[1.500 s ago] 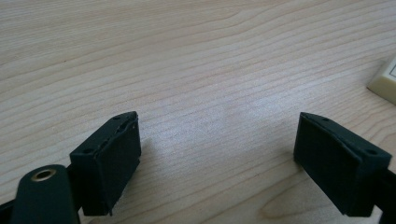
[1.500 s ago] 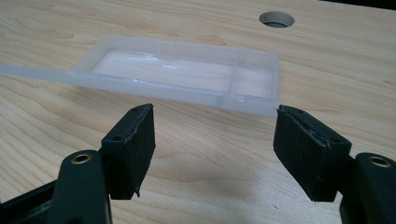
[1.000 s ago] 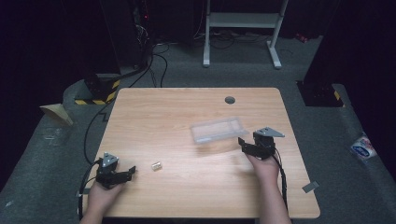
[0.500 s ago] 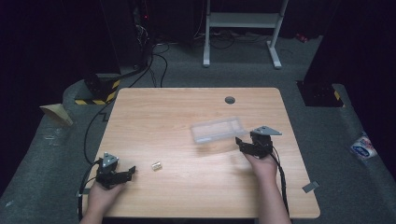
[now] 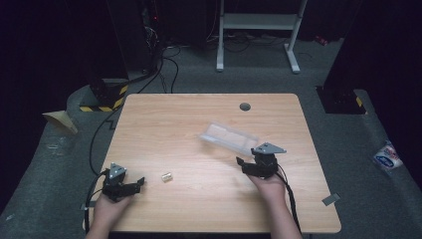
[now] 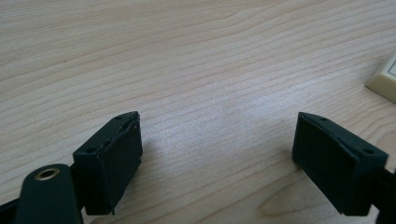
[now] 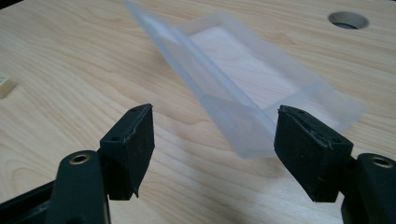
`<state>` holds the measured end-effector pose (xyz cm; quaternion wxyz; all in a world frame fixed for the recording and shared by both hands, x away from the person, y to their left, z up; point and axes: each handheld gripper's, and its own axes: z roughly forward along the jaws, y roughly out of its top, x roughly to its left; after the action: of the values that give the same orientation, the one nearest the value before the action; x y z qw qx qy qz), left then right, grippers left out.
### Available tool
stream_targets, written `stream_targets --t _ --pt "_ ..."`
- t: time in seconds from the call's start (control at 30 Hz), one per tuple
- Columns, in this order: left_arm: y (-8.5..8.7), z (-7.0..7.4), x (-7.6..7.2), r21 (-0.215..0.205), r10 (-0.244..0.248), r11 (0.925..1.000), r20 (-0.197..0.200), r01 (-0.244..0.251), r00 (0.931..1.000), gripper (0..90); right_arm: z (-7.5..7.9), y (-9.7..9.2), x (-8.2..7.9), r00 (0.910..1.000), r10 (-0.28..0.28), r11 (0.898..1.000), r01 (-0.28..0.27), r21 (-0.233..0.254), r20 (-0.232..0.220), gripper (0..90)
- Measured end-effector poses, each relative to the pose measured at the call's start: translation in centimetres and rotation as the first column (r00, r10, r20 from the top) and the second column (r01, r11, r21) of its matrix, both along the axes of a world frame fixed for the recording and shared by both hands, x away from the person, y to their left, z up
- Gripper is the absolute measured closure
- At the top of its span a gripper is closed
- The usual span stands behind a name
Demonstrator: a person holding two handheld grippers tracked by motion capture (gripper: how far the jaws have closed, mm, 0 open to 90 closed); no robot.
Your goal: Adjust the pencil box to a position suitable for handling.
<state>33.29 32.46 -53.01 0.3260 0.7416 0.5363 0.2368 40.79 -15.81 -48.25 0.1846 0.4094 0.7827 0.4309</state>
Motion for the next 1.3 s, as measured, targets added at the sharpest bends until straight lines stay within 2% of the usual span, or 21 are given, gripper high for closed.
stream_targets --t 0.13,0.3,0.37,0.43,0.47,0.53,0.67,0.8,0.87,0.9,0.93,1.0,1.07,1.3 --pt "0.0 0.0 0.0 0.001 -0.002 1.0000 0.000 0.002 1.0000 16.4 0.3 0.7 -0.7 0.9998 0.020 1.000 -0.020 -0.008 0.009 28.7" --pt "0.0 0.0 0.0 0.001 -0.004 1.0000 0.000 0.004 1.0000 16.6 0.5 0.3 -1.1 0.9998 0.005 1.000 -0.005 -0.002 0.017 31.3" --pt "0.0 0.0 0.0 -0.002 -0.002 1.0000 0.002 0.002 1.0000 16.7 0.5 -0.2 -1.1 0.9994 -0.015 1.000 0.015 0.000 0.032 34.1" --pt "-0.1 0.0 0.0 -0.005 -0.001 1.0000 0.001 0.001 1.0000 16.8 0.4 -1.0 -1.0 0.9982 -0.046 0.999 0.045 0.009 0.038 41.2" --pt "-0.1 0.0 0.0 -0.005 -0.001 1.0000 0.001 0.001 1.0000 16.9 0.4 -1.0 -1.0 0.9982 -0.046 0.999 0.045 0.009 0.038 41.2" --pt "-0.1 0.0 -0.1 -0.004 -0.002 1.0000 0.001 0.002 1.0000 16.9 0.2 -1.4 -0.9 0.9964 -0.074 0.997 0.074 -0.008 0.043 48.1" --pt "-0.1 0.0 -0.1 -0.005 -0.001 1.0000 0.002 0.001 1.0000 17.1 -0.9 -1.8 -0.2 0.9931 -0.118 0.993 0.118 -0.024 0.002 59.4" --pt "-0.1 0.0 -0.1 -0.002 0.001 1.0000 0.004 -0.001 1.0000 17.5 -1.3 -1.6 0.2 0.9905 -0.137 0.990 0.137 -0.037 -0.006 59.5" --pt "-0.1 0.0 -0.1 -0.002 0.005 1.0000 0.004 -0.005 1.0000 17.7 -1.7 -1.6 0.8 0.9839 -0.179 0.983 0.178 -0.049 -0.009 59.1" --pt "-0.1 0.0 -0.1 -0.002 0.005 1.0000 0.004 -0.005 1.0000 17.7 -1.7 -1.6 0.8 0.9839 -0.179 0.983 0.178 -0.049 -0.009 59.1" --pt "0.0 0.0 -0.1 0.001 0.003 1.0000 0.006 -0.003 1.0000 17.7 -1.8 -1.6 1.0 0.9824 -0.186 0.981 0.185 -0.055 -0.014 60.4" --pt "0.0 0.0 -0.1 -0.001 0.004 1.0000 0.006 -0.004 1.0000 18.1 -2.2 -1.5 1.4 0.9801 -0.198 0.975 0.197 -0.100 -0.003 66.7" --pt "0.0 0.0 -0.1 0.001 0.004 1.0000 0.007 -0.004 1.0000 18.2 -2.5 -1.5 1.8 0.9763 -0.215 0.973 0.211 -0.099 -0.028 70.6" --pt "0.0 0.0 -0.1 -0.001 0.007 1.0000 0.005 -0.007 1.0000 18.5 -3.0 -1.3 2.0 0.9812 -0.182 0.980 0.176 -0.098 -0.064 73.0"
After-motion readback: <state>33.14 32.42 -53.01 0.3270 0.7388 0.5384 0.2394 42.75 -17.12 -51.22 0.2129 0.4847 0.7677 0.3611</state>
